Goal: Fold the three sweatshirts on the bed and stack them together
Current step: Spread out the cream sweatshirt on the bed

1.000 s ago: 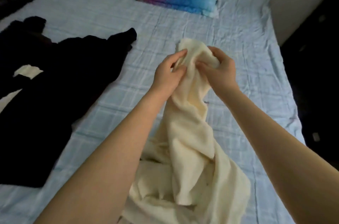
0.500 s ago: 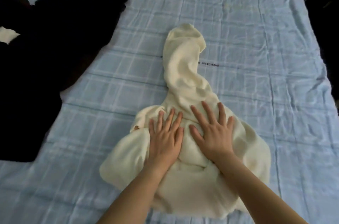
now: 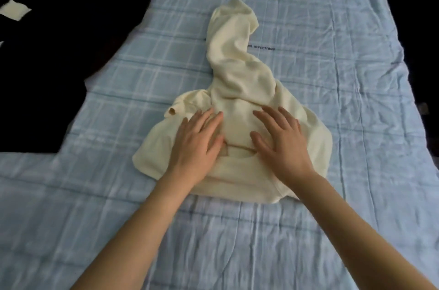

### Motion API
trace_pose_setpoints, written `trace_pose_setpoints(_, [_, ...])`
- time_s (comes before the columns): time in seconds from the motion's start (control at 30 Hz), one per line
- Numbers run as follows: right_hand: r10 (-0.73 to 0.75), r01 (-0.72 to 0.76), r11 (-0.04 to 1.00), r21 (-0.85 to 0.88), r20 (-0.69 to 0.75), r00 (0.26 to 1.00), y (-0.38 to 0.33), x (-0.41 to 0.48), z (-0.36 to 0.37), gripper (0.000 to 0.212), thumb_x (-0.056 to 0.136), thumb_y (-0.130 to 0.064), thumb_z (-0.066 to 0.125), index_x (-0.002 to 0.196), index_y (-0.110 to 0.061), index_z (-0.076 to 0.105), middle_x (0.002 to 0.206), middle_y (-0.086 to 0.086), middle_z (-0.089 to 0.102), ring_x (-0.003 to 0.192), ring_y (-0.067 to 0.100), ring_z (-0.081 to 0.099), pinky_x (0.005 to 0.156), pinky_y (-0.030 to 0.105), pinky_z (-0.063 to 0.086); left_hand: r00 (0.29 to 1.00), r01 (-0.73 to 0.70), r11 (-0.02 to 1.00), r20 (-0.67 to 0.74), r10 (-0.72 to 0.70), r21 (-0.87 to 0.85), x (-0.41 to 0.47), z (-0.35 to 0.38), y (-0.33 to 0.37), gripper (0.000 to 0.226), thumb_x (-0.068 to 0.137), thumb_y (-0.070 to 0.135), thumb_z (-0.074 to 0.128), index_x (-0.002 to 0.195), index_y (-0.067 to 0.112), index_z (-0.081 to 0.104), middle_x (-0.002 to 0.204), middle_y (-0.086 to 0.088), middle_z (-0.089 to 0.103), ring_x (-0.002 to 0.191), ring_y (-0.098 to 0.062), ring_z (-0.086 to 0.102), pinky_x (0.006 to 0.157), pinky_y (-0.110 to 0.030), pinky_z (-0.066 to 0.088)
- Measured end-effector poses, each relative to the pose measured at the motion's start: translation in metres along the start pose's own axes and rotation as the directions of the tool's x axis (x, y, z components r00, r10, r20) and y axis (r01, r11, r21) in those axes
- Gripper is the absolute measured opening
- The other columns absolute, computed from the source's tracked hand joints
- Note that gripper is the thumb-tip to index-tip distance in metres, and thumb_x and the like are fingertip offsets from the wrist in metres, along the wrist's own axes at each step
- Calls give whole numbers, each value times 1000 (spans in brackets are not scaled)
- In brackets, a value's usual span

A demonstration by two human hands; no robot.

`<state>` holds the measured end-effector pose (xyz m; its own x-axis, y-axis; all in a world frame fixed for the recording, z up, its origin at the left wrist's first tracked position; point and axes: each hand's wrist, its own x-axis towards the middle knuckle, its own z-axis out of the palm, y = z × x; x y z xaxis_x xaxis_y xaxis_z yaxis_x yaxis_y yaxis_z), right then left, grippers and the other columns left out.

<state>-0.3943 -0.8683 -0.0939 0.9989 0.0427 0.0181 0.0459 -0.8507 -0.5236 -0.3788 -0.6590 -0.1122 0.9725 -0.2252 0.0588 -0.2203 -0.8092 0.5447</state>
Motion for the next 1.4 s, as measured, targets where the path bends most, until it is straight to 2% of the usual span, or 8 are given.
trace_pose_setpoints(0.1, [38,-40,999,-13,-85,996,4,-83,0,58,93,-62,43,146,-38,43,157,-5,36,147,33,22,116,55,29,962,86,988,-267,-50,127,-68,-17,-22,59,90,42,53,144,19,48,152,-13,40,138,-38,37,112,-57,28])
trace_pose_setpoints(0.2, [79,-79,997,-9,42,996,5,-111,23,79,88,-57,61,156,-38,26,161,1,29,150,39,9,117,58,25,969,234,972,-86,-233,2,-95,-4,-34,77,84,48,67,150,21,38,153,-23,33,139,-44,31,114,-55,24])
trace_pose_setpoints(0.5, [77,-71,996,61,-101,992,1,-98,15,41,88,-2,71,128,-11,67,128,5,66,114,36,56,97,31,40,980,6,997,-197,-22,-80,-94,-6,-28,41,78,-12,65,111,11,74,99,-10,62,84,-34,57,77,-41,49])
trace_pose_setpoints(0.67, [-27,47,993,111,-176,984,-18,-128,-46,39,86,-12,63,120,-31,65,117,-28,58,98,9,55,82,16,40,973,-106,957,-227,43,-271,-123,-56,-1,29,86,14,55,111,17,69,99,9,56,81,-1,55,74,-5,40])
trace_pose_setpoints(0.87, [193,-128,973,-190,379,905,-26,-158,-27,53,90,-38,69,141,-33,54,151,-8,44,126,25,49,101,36,45,890,114,993,445,-96,-13,-136,-64,-24,58,84,48,70,138,40,52,116,9,54,109,-14,53,93,-28,44])
trace_pose_setpoints(1.0, [124,-129,989,-65,-76,989,-38,-127,-9,51,89,-51,53,133,-26,60,140,-3,54,126,23,47,99,41,46,997,-17,999,75,19,-30,-99,-62,-33,58,82,62,56,132,34,59,118,5,53,108,-18,49,89,-34,45])
trace_pose_setpoints(1.2, [377,-391,914,-105,-134,917,-18,-47,16,69,94,-49,56,155,-44,22,165,9,17,151,33,15,119,53,16,987,-157,985,29,160,-72,-16,-4,4,63,88,49,60,146,32,42,152,-8,37,140,-31,31,115,-46,28])
trace_pose_setpoints(1.4, [353,-304,932,199,-300,886,11,-62,3,47,104,-11,43,144,-33,51,144,-3,55,128,8,47,99,1,26,948,-242,965,238,212,104,-6,41,6,56,98,47,44,151,40,28,164,10,12,151,-21,7,120,-46,10])
